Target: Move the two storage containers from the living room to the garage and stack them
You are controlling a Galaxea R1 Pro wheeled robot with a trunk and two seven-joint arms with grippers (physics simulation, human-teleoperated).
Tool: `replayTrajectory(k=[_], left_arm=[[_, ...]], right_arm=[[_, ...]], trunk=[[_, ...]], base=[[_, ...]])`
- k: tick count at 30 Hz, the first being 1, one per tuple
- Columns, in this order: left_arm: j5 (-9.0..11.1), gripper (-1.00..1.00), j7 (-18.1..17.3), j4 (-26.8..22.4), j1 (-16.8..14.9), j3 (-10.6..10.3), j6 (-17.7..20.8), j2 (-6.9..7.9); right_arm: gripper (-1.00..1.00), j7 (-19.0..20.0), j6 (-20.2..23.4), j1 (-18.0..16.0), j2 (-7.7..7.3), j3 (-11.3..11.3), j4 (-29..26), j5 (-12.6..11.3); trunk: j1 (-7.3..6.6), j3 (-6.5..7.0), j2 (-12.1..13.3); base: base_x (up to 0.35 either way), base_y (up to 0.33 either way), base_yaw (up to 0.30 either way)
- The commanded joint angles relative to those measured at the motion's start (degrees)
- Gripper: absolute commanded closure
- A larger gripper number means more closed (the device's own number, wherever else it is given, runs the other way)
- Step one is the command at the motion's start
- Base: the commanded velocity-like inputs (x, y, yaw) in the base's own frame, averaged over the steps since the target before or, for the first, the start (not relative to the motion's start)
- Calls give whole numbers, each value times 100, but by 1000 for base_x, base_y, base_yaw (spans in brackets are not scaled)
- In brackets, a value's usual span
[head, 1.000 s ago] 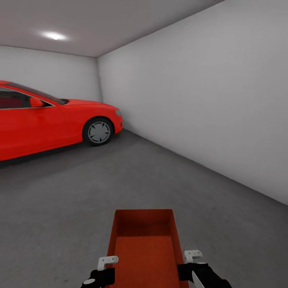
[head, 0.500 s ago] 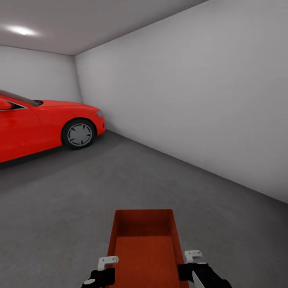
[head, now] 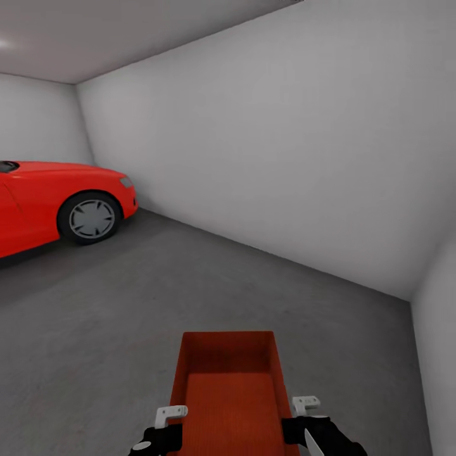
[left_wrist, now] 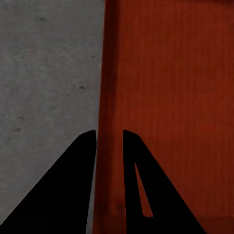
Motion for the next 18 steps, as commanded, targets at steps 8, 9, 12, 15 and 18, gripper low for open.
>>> replayTrajectory(k=[8, 9, 12, 15, 18], left_arm=[[-39, 100, -344, -6, -8, -22, -19, 191], [-39, 100, -344, -6, -8, -22, -19, 191], [-39, 100, -344, -6, -8, -22, -19, 191], [-39, 100, -344, -6, -8, -22, -17, 191], [-39, 100, -344, -6, -8, -22, -14, 191]], right_arm=[[100, 117, 40, 0, -15, 178, 2, -93], [100, 118, 41, -2, -15, 177, 3, -93], [100, 120, 41, -2, -15, 178, 4, -93], [100, 116, 38, -3, -15, 179, 4, -93], [100, 114, 35, -1, -15, 182, 4, -93]], trunk=[[-1, -5, -3], [-1, -5, -3], [-1, -5, -3], [-1, -5, -3], [-1, -5, -3]], base=[[0, 0, -285], [0, 0, -285], [0, 0, -285], [55, 60, -284], [169, 147, -226]])
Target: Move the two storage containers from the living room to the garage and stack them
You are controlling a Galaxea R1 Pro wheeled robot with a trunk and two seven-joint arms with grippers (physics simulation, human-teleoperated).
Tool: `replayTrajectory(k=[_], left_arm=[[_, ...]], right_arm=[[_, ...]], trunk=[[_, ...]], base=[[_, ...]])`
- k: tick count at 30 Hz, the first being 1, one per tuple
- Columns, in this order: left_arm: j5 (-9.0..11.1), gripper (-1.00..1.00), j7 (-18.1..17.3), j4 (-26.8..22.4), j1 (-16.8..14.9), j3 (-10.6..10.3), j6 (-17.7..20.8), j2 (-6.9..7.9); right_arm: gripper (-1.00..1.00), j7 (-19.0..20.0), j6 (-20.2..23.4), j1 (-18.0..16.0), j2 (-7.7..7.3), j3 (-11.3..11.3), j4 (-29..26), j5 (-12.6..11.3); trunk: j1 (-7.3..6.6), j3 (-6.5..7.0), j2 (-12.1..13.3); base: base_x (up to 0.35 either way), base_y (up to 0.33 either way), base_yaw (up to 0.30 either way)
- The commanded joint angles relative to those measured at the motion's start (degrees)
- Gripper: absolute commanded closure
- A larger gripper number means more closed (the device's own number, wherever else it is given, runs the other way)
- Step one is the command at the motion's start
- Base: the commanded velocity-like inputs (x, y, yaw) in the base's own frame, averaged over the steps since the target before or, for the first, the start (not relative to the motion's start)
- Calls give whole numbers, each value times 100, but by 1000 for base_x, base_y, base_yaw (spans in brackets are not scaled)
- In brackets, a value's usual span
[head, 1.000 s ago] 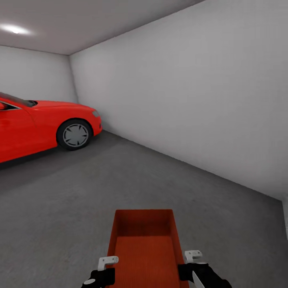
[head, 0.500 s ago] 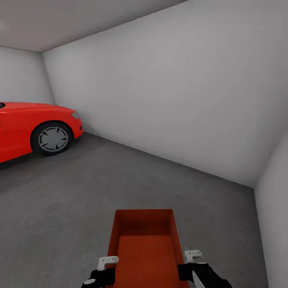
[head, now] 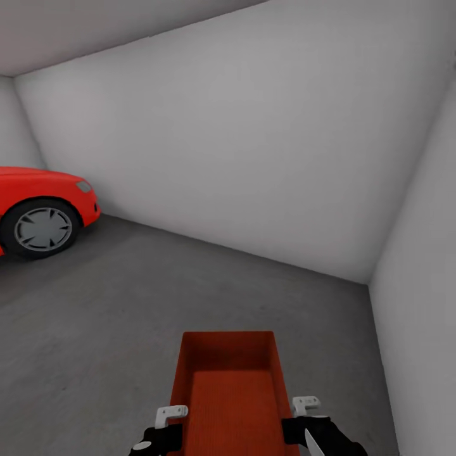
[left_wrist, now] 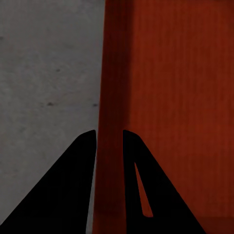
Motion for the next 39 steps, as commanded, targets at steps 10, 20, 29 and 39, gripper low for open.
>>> replayTrajectory(k=[10, 20, 29, 39], left_arm=[[-38, 100, -351, 0, -8, -20, -15, 194], [-38, 100, -351, 0, -8, -20, -14, 194], [-38, 100, -351, 0, -8, -20, -14, 194], [-38, 100, -351, 2, -8, -20, -14, 194]], right_arm=[[100, 103, 36, -1, -8, 180, 1, -86], [100, 107, 45, 1, -8, 180, 1, -86], [100, 110, 45, 0, -8, 180, 1, -86], [100, 109, 45, 1, -8, 180, 1, -86]], trunk=[[2, -5, -3], [2, -5, -3], [2, -5, -3], [2, -5, -3]], base=[[271, 154, -47], [294, 149, -195], [291, 151, -280], [291, 151, -285]])
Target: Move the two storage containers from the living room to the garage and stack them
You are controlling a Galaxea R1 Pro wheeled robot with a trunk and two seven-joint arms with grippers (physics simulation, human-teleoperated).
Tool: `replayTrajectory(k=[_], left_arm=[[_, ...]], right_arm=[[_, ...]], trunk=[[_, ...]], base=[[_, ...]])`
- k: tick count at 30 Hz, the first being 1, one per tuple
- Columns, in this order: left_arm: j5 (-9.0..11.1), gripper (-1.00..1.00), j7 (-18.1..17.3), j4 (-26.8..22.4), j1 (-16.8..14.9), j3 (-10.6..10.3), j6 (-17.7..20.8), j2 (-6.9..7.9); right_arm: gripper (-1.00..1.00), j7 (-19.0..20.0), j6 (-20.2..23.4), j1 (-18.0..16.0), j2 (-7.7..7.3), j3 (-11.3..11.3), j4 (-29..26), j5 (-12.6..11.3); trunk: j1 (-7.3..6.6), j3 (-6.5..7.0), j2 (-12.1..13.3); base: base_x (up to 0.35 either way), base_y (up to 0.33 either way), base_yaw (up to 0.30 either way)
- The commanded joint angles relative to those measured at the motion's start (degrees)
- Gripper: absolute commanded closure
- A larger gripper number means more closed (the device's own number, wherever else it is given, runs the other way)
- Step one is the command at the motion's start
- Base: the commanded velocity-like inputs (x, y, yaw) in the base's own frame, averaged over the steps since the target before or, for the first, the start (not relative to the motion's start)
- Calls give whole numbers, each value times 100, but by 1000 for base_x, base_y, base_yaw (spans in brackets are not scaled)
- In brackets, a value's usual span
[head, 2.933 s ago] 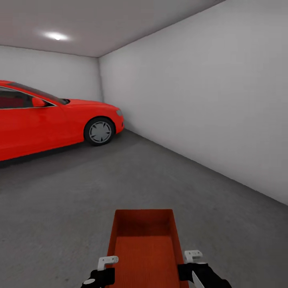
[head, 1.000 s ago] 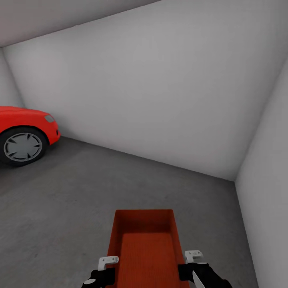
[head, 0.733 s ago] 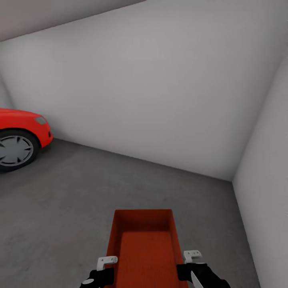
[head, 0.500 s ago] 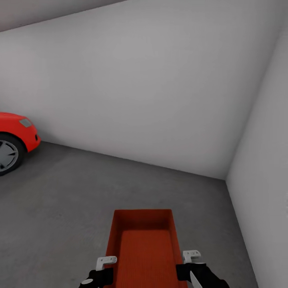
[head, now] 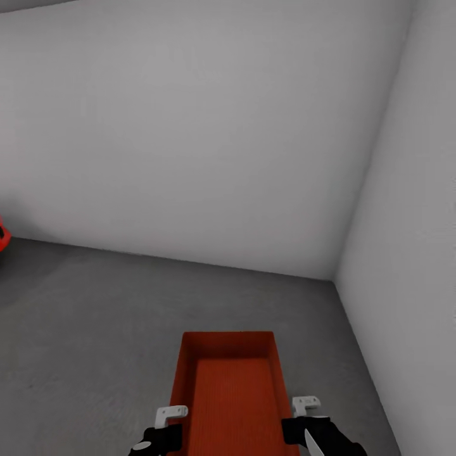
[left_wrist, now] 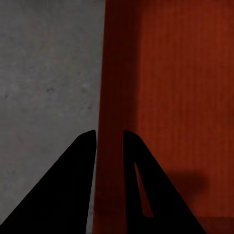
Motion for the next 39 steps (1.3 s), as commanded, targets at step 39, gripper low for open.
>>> replayTrajectory(k=[39], left_arm=[[-38, 100, -345, -6, -7, -23, -17, 190]], right_arm=[[100, 117, 32, 0, -14, 181, 1, -82]], trunk=[[3, -5, -3]], base=[[291, 151, -198]])
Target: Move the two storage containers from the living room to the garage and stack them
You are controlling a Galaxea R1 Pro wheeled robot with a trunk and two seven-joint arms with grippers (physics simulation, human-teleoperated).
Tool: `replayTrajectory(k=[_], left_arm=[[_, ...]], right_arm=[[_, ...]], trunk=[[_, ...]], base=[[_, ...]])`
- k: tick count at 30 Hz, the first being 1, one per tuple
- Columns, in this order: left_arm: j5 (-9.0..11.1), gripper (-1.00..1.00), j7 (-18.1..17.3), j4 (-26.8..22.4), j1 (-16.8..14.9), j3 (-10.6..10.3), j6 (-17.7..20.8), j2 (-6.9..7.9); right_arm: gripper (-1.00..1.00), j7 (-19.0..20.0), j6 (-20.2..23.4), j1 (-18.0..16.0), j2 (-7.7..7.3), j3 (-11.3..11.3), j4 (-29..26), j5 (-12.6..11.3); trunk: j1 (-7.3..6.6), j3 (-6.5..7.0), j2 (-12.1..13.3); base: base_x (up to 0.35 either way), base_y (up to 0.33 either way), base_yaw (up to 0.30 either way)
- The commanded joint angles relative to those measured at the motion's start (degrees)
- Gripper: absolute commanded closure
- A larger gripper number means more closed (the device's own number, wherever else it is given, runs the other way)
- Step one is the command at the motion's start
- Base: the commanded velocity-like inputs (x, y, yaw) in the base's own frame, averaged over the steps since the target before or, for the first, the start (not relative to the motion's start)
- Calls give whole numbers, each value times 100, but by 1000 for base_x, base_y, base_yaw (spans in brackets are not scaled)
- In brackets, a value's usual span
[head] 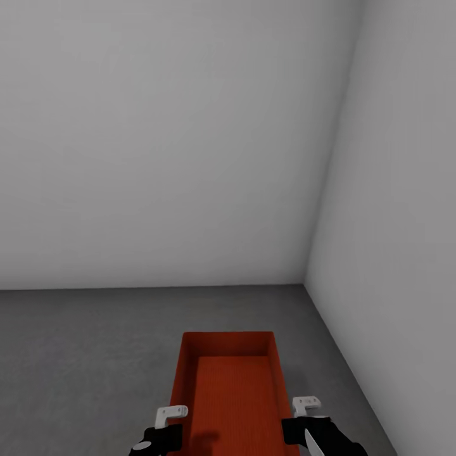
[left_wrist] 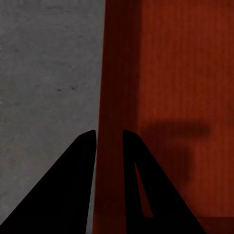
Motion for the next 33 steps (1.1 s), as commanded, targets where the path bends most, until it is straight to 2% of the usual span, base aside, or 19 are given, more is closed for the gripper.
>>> replayTrajectory(k=[1, 13, 27, 33], left_arm=[[-37, 100, -352, 2, -9, -19, -19, 194], [-37, 100, -352, 2, -9, -19, -20, 194], [-37, 100, -352, 1, -9, -19, -20, 194], [-37, 100, -352, 2, -9, -19, -20, 194]], right_arm=[[100, 106, 40, 2, -8, 180, -3, -74], [100, 103, 52, 1, -8, 187, -3, -71], [100, 103, 54, 0, -8, 185, -5, -69], [100, 103, 47, 1, -8, 184, -4, -67]], trunk=[[3, -5, -3], [3, -5, -3], [3, -5, -3], [3, -5, -3]], base=[[291, 151, -5], [283, 82, -1], [274, 2, 0], [216, -116, 0]])
